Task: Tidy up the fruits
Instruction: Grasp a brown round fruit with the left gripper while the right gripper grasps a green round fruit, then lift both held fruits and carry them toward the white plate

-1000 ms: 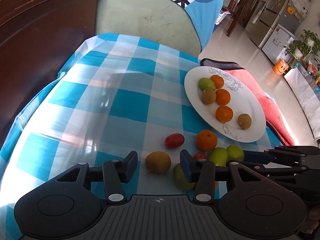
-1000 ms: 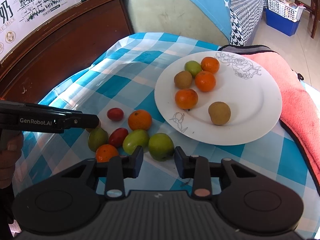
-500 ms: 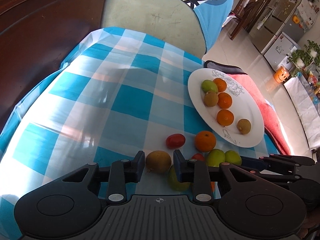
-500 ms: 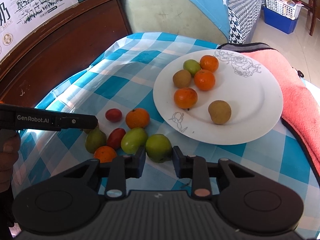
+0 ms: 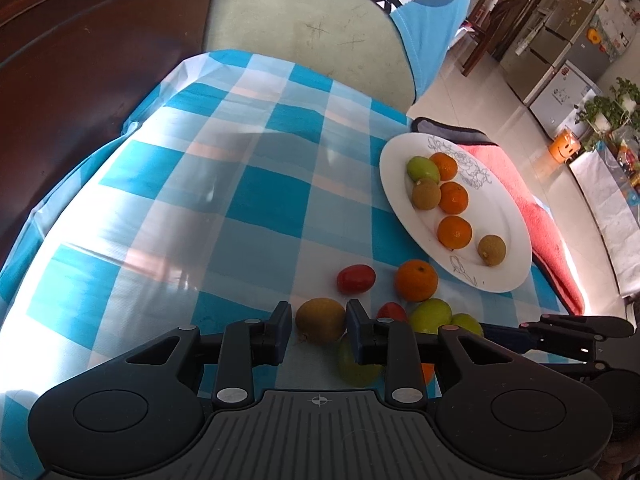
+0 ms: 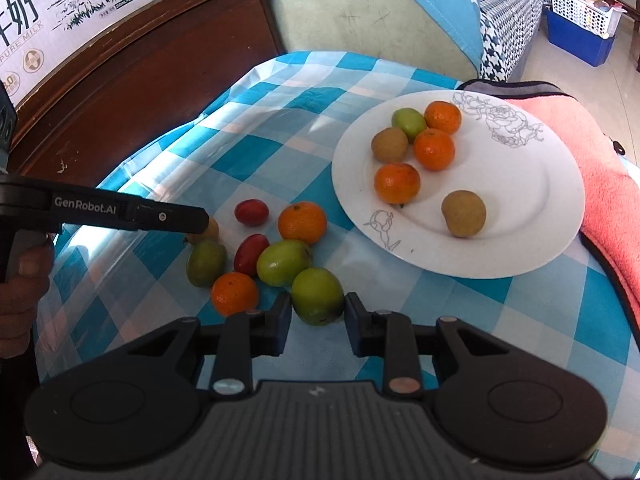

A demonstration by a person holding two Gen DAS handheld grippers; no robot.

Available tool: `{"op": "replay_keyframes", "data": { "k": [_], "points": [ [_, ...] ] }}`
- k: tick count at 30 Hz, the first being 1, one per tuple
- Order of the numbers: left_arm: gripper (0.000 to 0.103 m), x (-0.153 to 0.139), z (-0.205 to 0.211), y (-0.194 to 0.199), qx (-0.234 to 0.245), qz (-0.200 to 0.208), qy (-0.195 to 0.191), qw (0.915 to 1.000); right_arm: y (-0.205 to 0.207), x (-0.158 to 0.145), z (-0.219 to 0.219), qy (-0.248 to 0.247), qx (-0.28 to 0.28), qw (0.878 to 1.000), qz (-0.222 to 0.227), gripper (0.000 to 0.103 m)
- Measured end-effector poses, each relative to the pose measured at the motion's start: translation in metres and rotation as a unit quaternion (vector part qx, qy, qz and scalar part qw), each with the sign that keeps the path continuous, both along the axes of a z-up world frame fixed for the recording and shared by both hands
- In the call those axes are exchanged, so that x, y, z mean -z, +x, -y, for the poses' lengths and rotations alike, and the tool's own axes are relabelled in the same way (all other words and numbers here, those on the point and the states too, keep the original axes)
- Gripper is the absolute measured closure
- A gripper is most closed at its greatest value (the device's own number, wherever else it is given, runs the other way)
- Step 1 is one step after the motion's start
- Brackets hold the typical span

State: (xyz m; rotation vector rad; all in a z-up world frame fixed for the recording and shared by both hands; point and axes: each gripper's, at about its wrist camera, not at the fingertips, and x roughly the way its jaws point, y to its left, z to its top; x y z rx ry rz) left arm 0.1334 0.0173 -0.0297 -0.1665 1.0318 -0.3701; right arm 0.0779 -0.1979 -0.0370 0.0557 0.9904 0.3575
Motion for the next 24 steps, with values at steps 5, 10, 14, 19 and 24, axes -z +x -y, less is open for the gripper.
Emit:
{"op": "replay_keyframes", "data": {
  "k": [5,10,14,19,24],
  "points": [
    [0.076,0.004,0.009,-0.003,0.012,0.003,0.008,0.9999,0.000,0.000,0.000,0.001,0.002,1.000,0.002,0.074],
    [0.079,0.004,0.013,-0.010,0.021,0.017,0.016,0.9995,-0.001,-0.001,-0.001,-0.002,0.001,1.000,0.004,0.074],
    [0.079,0.002,0.015,-0.012,0.025,0.026,0.026,0.9990,-0.001,-0.002,-0.001,-0.004,0.001,1.000,0.005,0.074],
    [0.079,-0.005,0.018,-0.016,0.035,0.051,0.048,0.9969,-0.001,-0.005,0.000,-0.002,0.001,1.000,0.008,0.074],
    [0.079,-0.015,0.026,-0.022,0.053,0.088,0.078,0.9917,-0.001,-0.009,0.000,0.000,-0.001,1.000,0.013,0.074]
  ]
}}
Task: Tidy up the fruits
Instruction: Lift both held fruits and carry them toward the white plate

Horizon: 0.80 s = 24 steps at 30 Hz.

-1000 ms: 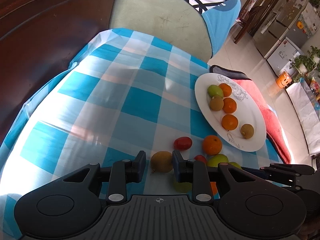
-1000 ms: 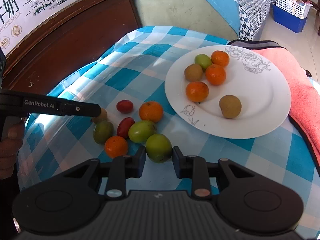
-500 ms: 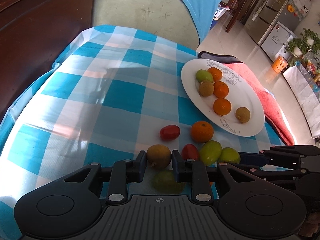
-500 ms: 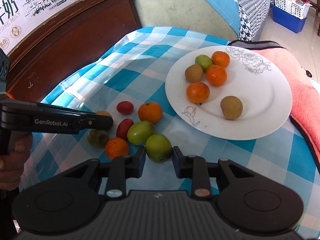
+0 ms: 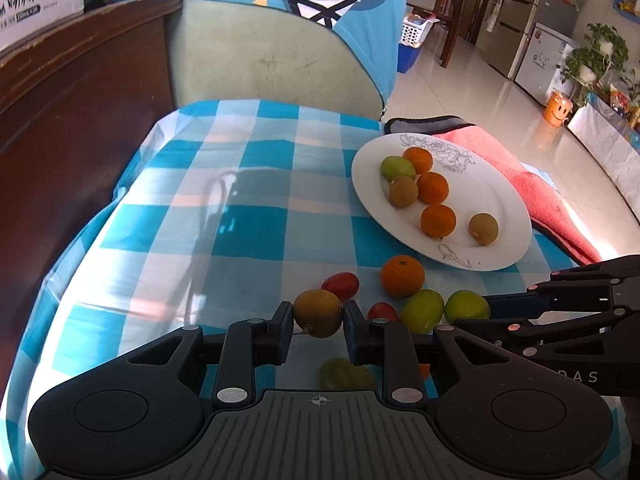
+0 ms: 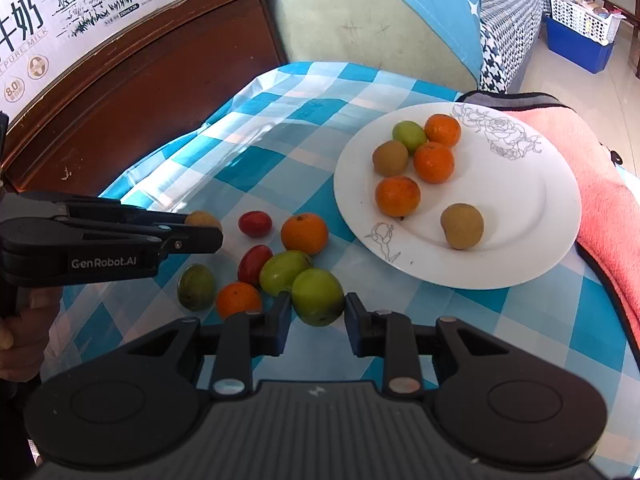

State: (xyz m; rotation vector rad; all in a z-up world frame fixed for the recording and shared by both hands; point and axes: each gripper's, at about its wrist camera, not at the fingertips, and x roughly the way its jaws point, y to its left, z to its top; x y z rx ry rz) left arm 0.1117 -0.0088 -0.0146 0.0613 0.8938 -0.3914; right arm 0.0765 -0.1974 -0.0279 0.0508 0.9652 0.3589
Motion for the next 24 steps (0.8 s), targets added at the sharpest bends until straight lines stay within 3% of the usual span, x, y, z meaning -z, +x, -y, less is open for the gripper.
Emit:
{"op": "replay_keyframes", "data": {
  "k": [10,24],
  "points": [
    [0.079,-0.019,0.003,-0.005,0.006,0.050,0.014,0.9986,-0.001,-0.023,0.007,0.016,0.017,0.999,0.032,0.074],
    [0.079,-0.049,0.021,-0.001,0.032,0.105,-0.026,0.9936,0.005,-0.072,0.040,0.033,0.062,0.992,0.103,0.074]
  ]
}}
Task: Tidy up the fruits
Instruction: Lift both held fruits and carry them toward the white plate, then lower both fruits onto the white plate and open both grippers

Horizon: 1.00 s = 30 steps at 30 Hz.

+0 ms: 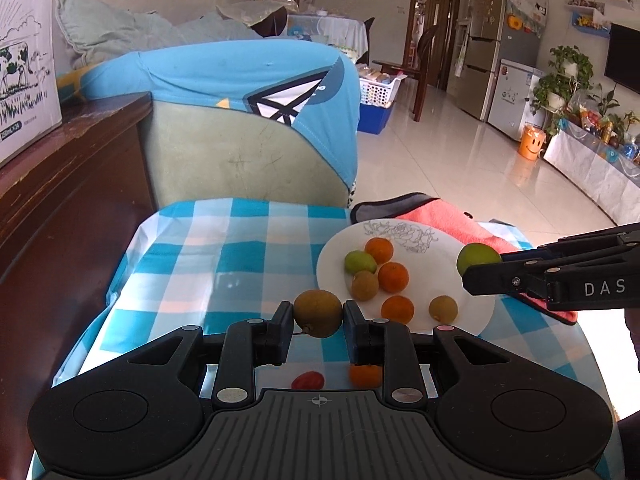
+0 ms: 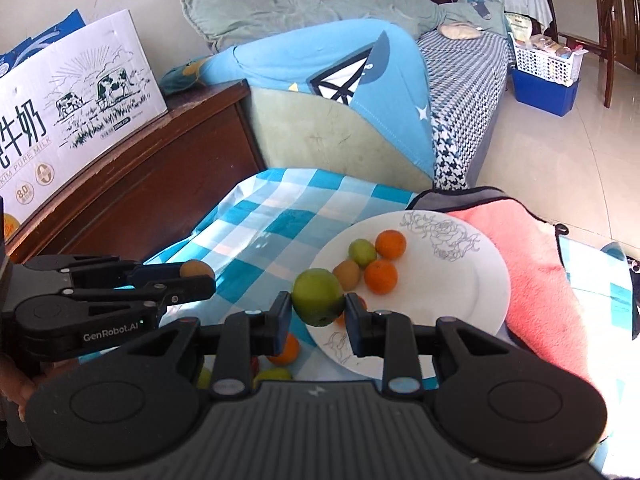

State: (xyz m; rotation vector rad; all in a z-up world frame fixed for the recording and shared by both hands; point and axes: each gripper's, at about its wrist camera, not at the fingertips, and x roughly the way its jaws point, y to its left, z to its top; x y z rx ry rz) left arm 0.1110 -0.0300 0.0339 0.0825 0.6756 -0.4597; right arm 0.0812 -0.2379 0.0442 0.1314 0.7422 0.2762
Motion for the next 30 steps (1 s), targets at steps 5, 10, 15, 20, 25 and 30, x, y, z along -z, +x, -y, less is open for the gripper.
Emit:
{"op": "replay_keyframes", "data": {
  "k": [5,10,15,20,25,30],
  "points": [
    [0.079,-0.002,0.013,0.007,0.012,0.001,-0.009,0.9999,0.007,-0.006,0.016,-0.009,0.018,1.000,0.006,0.074],
    [0.079,0.003,0.032,0.012,0.039,-0.016,-0.021,0.9989,0.018,-0.002,0.035,0.002,0.046,0.999,-0.011,0.074],
    [0.079,0.015,0.049,0.013,0.060,-0.029,-0.019,0.9976,0.029,0.011,0.049,0.016,0.068,0.997,-0.041,0.074],
    [0.079,0.025,0.062,0.018,0.068,-0.046,-0.028,0.9962,0.034,0.023,0.050,0.011,0.073,0.995,-0.063,0.074],
    [0.079,0.036,0.073,0.026,0.073,-0.055,-0.024,0.9955,0.038,0.030,0.052,0.008,0.077,0.994,-0.073,0.074],
    [0.079,0.046,0.079,0.033,0.072,-0.067,-0.026,0.9948,0.043,0.037,0.053,0.009,0.081,0.993,-0.085,0.074]
  ]
}}
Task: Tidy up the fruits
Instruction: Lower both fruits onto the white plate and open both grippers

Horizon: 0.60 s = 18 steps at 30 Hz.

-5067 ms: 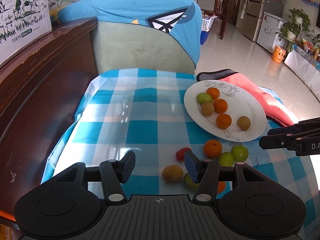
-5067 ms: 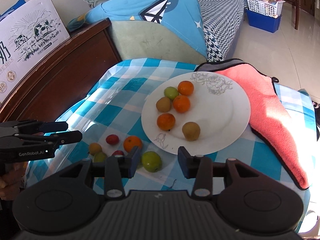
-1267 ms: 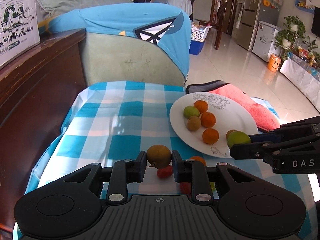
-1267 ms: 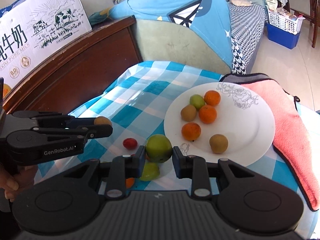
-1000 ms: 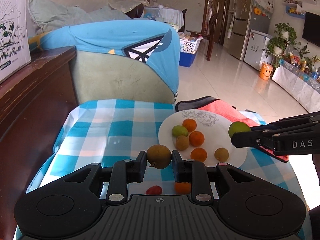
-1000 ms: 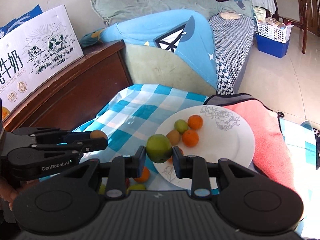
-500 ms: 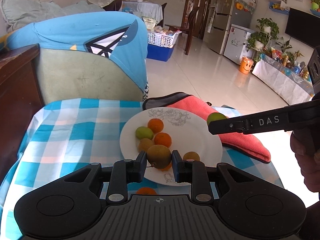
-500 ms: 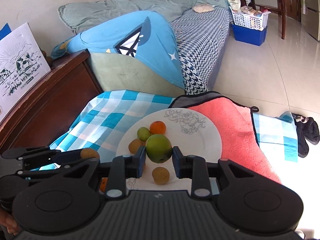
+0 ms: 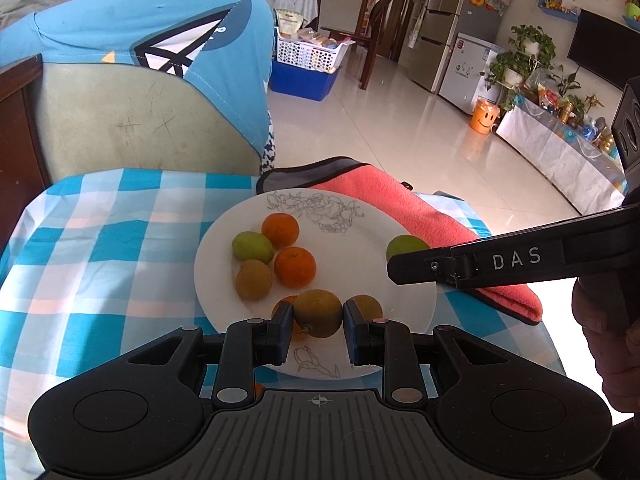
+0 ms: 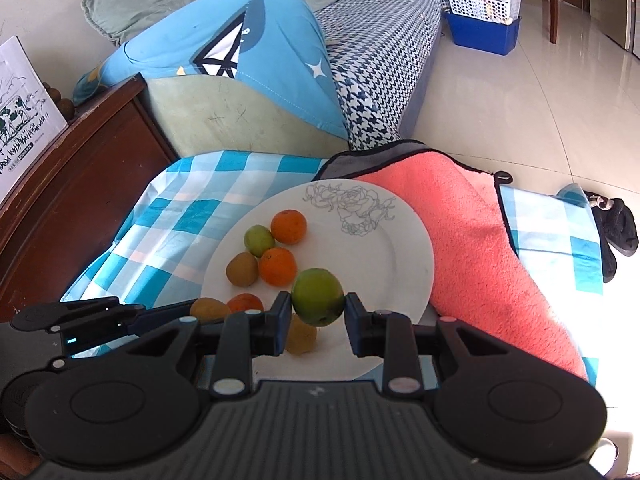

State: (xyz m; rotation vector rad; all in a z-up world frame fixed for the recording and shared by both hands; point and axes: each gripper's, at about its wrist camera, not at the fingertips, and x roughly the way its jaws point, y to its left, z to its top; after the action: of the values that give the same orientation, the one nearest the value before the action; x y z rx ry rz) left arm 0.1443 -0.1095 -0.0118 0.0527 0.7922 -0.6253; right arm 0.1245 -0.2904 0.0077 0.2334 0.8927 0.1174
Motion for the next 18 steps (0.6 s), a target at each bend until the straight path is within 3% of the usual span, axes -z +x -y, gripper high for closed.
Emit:
{"op": "replay_keyframes", "data": {
  "k": [10,12,15,18],
  "points": [
    [0.077,0.004,0.007,0.002,-0.003,-0.002,-0.005,1.0000,0.004,0.006,0.004,0.008,0.015,1.000,-0.007,0.071],
    [0.072,-0.001,0.006,0.000,-0.005,0.004,-0.011,0.9999,0.004,0.004,0.005,0.014,0.017,1.000,-0.001,0.071],
    [0.055,-0.010,0.004,-0.002,-0.014,0.022,-0.009,0.9996,0.003,0.000,0.004,0.015,0.016,1.000,0.007,0.071],
    [0.050,-0.022,-0.002,-0.004,-0.025,0.038,0.000,0.9990,0.002,-0.003,0.003,0.015,0.017,1.000,0.011,0.071]
  ]
}}
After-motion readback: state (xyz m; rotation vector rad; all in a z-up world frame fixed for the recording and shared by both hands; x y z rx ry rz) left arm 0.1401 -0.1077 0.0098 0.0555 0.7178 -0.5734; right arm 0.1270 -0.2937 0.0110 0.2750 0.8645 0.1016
